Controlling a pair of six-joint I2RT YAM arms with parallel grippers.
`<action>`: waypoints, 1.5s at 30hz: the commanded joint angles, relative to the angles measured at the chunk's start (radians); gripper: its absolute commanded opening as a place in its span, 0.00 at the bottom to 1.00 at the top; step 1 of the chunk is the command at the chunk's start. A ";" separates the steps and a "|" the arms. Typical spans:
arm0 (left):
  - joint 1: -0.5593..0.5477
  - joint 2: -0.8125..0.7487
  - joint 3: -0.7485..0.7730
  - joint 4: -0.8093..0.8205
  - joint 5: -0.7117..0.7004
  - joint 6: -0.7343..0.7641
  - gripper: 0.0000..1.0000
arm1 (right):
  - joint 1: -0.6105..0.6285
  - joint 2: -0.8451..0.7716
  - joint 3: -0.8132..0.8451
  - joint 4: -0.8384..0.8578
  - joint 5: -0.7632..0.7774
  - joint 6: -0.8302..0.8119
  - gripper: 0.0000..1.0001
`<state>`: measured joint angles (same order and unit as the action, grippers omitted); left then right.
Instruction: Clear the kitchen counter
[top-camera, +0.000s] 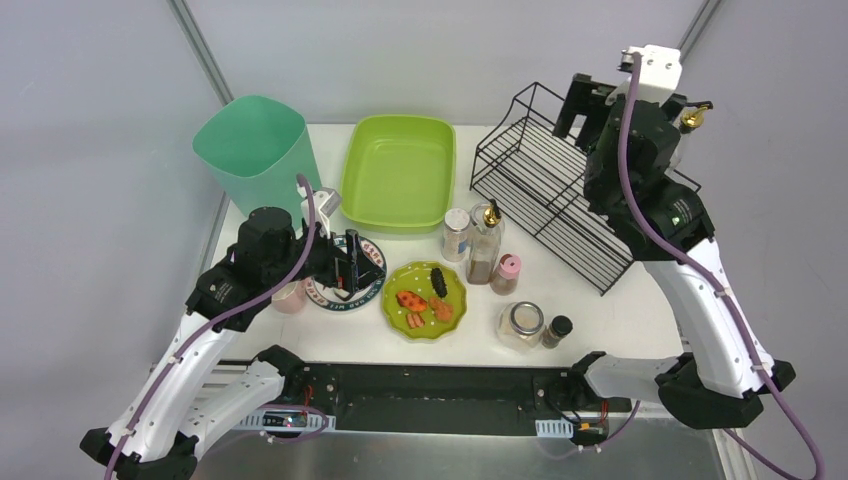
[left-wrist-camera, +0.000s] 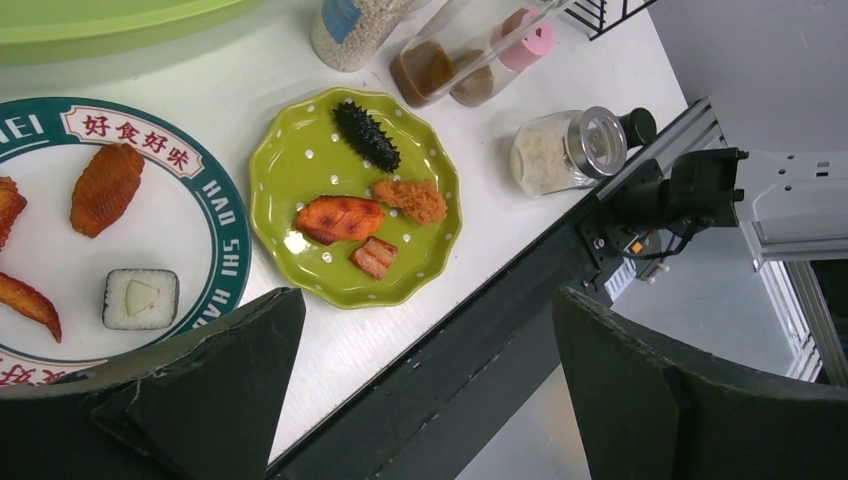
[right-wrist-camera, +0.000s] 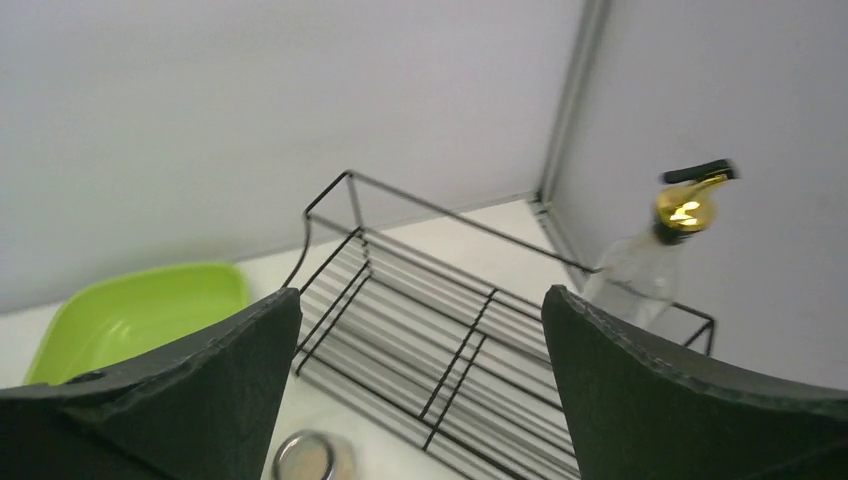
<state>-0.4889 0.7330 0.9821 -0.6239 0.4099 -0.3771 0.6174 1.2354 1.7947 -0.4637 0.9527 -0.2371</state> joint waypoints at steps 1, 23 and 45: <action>0.009 -0.001 -0.014 0.038 -0.023 0.016 1.00 | 0.060 -0.014 0.028 -0.196 -0.223 0.125 0.94; 0.009 0.014 -0.016 0.038 -0.039 0.019 1.00 | 0.135 -0.284 -0.567 -0.122 -0.801 0.253 0.88; 0.008 0.028 -0.017 0.038 -0.033 0.023 1.00 | 0.202 -0.256 -0.897 0.389 -0.589 0.184 0.72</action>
<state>-0.4889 0.7601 0.9676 -0.6155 0.3836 -0.3752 0.8082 0.9646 0.9028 -0.2070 0.3027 -0.0196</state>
